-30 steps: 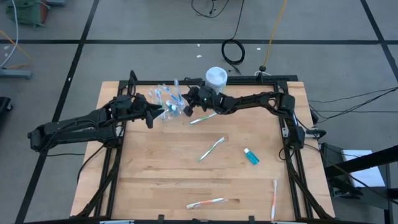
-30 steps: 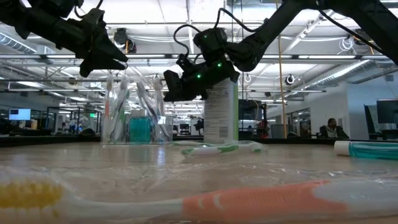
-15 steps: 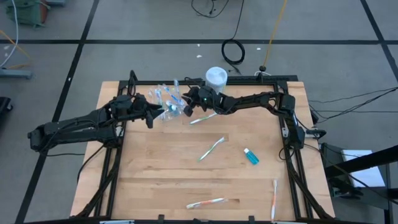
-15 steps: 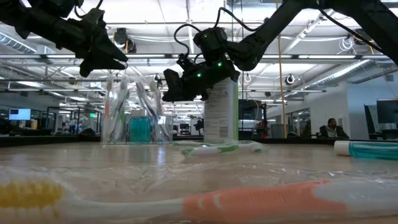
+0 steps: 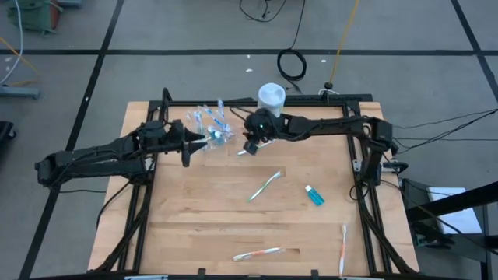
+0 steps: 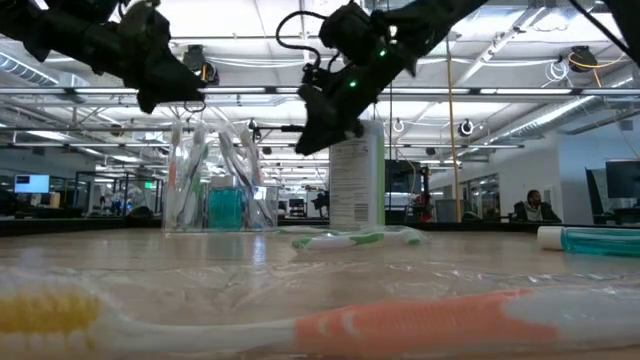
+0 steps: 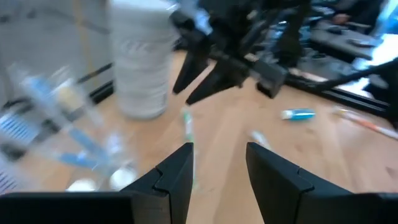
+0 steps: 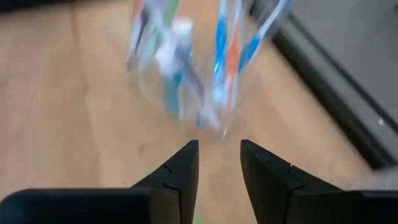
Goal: Pick & Place toothbrushing station
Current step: Put the green toothbrush into the left of the transparent organizer
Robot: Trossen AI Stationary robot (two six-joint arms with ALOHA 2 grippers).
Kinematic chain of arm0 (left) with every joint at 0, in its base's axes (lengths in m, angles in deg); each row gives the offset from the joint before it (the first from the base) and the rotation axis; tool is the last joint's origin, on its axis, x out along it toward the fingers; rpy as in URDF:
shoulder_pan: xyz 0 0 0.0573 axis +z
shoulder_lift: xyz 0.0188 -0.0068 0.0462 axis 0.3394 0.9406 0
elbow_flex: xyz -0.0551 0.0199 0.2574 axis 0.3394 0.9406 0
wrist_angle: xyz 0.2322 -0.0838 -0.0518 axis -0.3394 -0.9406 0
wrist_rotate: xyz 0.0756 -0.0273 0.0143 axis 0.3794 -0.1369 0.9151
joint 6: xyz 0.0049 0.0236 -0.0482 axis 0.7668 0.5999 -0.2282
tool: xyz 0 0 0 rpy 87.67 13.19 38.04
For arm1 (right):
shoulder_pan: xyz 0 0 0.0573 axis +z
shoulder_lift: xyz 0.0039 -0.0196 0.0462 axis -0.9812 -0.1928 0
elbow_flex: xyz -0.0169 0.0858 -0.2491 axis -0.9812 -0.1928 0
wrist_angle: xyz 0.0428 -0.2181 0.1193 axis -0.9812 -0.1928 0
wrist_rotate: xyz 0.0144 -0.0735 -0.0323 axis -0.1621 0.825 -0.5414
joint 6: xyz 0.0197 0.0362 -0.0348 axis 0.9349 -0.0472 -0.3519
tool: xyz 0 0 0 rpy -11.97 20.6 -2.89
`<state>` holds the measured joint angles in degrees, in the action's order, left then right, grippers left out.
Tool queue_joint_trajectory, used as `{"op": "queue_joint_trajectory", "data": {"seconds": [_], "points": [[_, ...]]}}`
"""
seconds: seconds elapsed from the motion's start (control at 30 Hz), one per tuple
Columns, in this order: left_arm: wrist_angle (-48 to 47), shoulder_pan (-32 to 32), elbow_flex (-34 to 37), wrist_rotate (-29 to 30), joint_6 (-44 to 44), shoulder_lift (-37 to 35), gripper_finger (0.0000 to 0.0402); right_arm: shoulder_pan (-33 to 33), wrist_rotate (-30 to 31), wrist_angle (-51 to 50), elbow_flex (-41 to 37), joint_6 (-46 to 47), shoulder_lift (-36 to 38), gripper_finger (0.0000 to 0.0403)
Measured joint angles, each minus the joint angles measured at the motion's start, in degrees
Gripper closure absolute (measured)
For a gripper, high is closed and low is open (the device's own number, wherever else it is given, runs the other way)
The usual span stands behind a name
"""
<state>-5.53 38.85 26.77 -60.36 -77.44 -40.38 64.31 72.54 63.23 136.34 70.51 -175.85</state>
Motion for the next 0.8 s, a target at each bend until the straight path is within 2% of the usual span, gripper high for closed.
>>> {"op": "queue_joint_trajectory", "data": {"seconds": [0.23, 0.47, 0.67, 0.8], "points": [[7.6, -8.4, 0.0, -0.3, 9.2, 3.2, 0.025, 4.1, 0.0, -11.6, 0.0, 3.9, 5.7, 0.0297], [14.4, -15.1, 0.0, 2.6, 9.6, 11.2, 0.025, 8.5, 0.2, -19.5, -1.5, 7.3, 11.5, 0.0298], [12.4, -17.7, -5.1, 14.4, 8.1, 19.6, 0.025, 11.8, 0.1, -16.6, -11.6, 7.5, 18.4, 0.03], [10.6, -18.0, -9.1, 15.4, 7.3, 25.3, 0.025, 12.8, 0.1, -10.8, -22.2, 11.2, 24.5, 0.03]]}}
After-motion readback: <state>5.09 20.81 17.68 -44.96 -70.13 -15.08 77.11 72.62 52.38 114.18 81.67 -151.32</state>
